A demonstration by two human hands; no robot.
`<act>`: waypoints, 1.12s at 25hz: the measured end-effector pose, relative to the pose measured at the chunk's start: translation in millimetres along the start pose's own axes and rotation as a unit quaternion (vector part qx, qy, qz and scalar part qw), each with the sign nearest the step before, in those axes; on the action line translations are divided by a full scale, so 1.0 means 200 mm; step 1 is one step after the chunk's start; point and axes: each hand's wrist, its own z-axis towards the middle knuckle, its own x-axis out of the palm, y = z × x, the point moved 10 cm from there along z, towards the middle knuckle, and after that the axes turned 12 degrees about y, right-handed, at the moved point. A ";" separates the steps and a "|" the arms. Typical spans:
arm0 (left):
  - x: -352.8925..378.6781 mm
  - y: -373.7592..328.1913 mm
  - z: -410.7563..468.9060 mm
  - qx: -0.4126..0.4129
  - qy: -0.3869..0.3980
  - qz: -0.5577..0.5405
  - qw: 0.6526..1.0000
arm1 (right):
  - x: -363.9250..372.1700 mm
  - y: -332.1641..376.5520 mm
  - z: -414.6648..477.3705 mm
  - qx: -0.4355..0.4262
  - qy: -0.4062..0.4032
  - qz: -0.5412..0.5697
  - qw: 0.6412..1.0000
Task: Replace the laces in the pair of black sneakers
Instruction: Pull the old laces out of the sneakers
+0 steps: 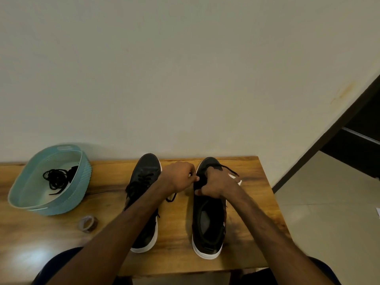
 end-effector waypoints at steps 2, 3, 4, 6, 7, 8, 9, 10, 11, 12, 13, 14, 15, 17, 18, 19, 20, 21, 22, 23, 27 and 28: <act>0.04 -0.01 0.02 0.005 0.024 -0.017 1.000 | 0.06 0.00 0.02 0.012 0.036 -0.016 0.999; 0.05 -0.01 0.03 0.010 0.033 -0.025 0.999 | 0.06 0.01 0.02 0.010 0.038 -0.036 0.999; 0.06 -0.02 0.03 0.013 0.033 -0.035 0.999 | 0.05 0.01 0.02 0.003 0.035 -0.057 0.998; 0.03 -0.02 0.02 0.019 0.011 -0.082 0.996 | 0.00 0.02 -0.01 -0.019 0.010 -0.089 0.996; 0.00 -0.01 0.02 0.024 -0.004 -0.131 0.991 | -0.03 0.01 -0.03 -0.032 -0.009 -0.082 0.996; -0.04 -0.01 0.00 0.031 -0.020 -0.190 0.981 | -0.07 -0.01 -0.04 -0.042 -0.026 -0.060 0.997; -0.09 0.00 -0.01 0.036 -0.039 -0.246 0.968 | -0.10 -0.03 -0.05 -0.050 -0.040 -0.035 0.997; -0.14 0.00 -0.03 0.042 -0.057 -0.288 0.955 | -0.11 -0.04 -0.05 -0.056 -0.054 -0.017 0.997; -0.19 0.00 -0.05 0.051 -0.072 -0.313 0.946 | -0.13 -0.04 -0.07 -0.061 -0.073 -0.009 0.995; -0.22 -0.01 -0.06 0.062 -0.078 -0.326 0.940 | -0.14 -0.03 -0.08 -0.065 -0.097 -0.010 0.993; -0.24 -0.02 -0.08 0.072 -0.079 -0.337 0.935 | -0.14 -0.02 -0.10 -0.066 -0.122 -0.020 0.990; -0.26 -0.03 -0.09 0.081 -0.077 -0.352 0.929 | -0.14 0.00 -0.10 -0.066 -0.142 -0.032 0.987; -0.28 -0.03 -0.10 0.088 -0.078 -0.380 0.918 | -0.12 0.02 -0.10 -0.065 -0.149 -0.047 0.986; -0.35 0.02 -0.14 0.089 -0.101 -0.466 0.875 | -0.08 0.04 -0.07 -0.050 -0.143 -0.073 0.986; -0.39 0.06 -0.15 0.090 -0.119 -0.510 0.847 | -0.07 0.04 -0.05 -0.038 -0.134 -0.079 0.987; -0.43 0.09 -0.17 0.094 -0.136 -0.546 0.821 | -0.06 0.02 -0.03 -0.027 -0.123 -0.083 0.989; -0.47 0.12 -0.19 0.101 -0.150 -0.574 0.799 | -0.06 0.02 -0.03 -0.020 -0.117 -0.088 0.989; -0.51 0.16 -0.22 0.110 -0.162 -0.596 0.778 | -0.06 0.01 -0.02 -0.013 -0.113 -0.095 0.989; -0.54 0.20 -0.24 0.120 -0.174 -0.618 0.757 | -0.05 0.01 -0.02 -0.006 -0.110 -0.102 0.989; -0.57 0.24 -0.26 0.132 -0.188 -0.641 0.732 | -0.05 0.01 -0.03 0.001 -0.107 -0.108 0.988; -0.68 0.46 -0.35 0.173 -0.250 -0.726 0.617 | -0.04 0.04 -0.01 -0.027 -0.106 -0.109 0.988; -0.68 0.50 -0.35 0.167 -0.260 -0.730 0.609 | -0.06 0.07 -0.01 -0.049 -0.125 -0.108 0.985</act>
